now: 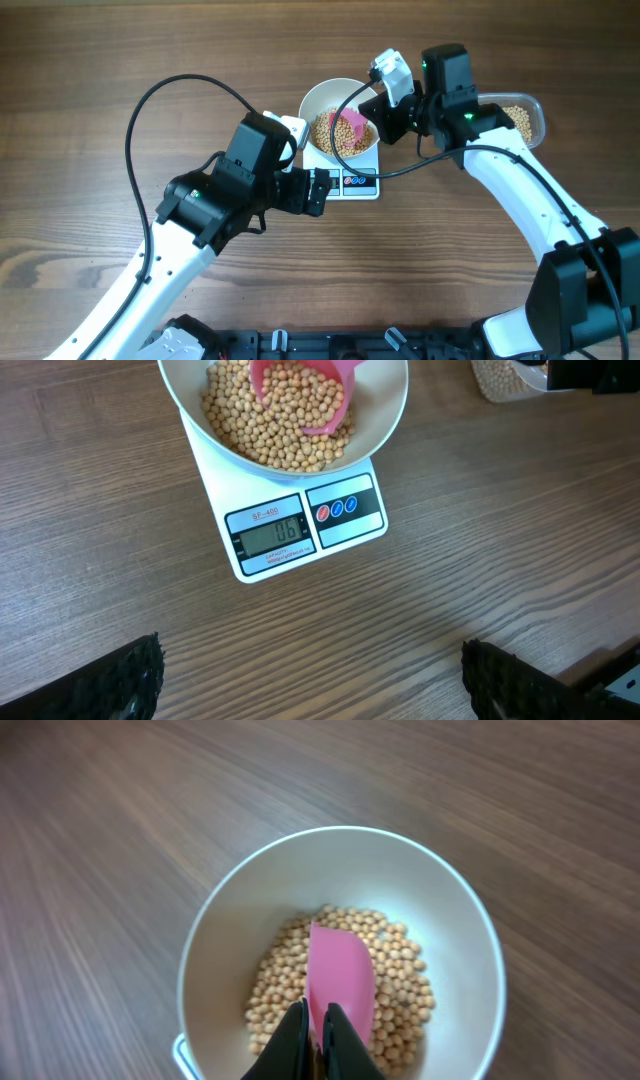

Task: Scoop item into bowl and weigh 150g on scale
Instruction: 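Tilt the scoop over the white bowl to pour the soybeans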

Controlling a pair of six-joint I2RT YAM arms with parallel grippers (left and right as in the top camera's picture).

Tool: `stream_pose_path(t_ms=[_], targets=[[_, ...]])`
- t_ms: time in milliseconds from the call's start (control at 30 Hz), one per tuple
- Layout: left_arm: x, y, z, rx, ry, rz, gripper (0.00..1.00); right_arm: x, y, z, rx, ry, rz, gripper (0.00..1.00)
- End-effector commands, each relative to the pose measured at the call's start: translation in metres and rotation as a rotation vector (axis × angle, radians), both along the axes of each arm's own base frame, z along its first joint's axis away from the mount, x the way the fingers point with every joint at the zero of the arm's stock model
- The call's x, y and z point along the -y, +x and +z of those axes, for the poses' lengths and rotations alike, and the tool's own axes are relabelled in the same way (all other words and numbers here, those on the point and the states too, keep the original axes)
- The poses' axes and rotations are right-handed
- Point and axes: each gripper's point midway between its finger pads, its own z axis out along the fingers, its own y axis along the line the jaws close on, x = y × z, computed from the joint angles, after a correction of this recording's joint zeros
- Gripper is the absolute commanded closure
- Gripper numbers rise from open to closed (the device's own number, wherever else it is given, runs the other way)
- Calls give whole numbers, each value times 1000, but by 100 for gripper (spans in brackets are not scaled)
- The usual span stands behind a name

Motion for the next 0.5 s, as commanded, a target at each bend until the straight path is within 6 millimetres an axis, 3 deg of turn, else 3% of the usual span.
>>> stream_pose_path(t_ms=[0,333,467], targets=[[-1,-1,-2,9,17,-16,0,2,12,30,127,-38,16,96],[-1,-1,-2,9,17,-16,0,0,6,58,268,-79,93,96],[-1,-1,-2,9,17,-16,0,0,5,60,277,-80,97,96]])
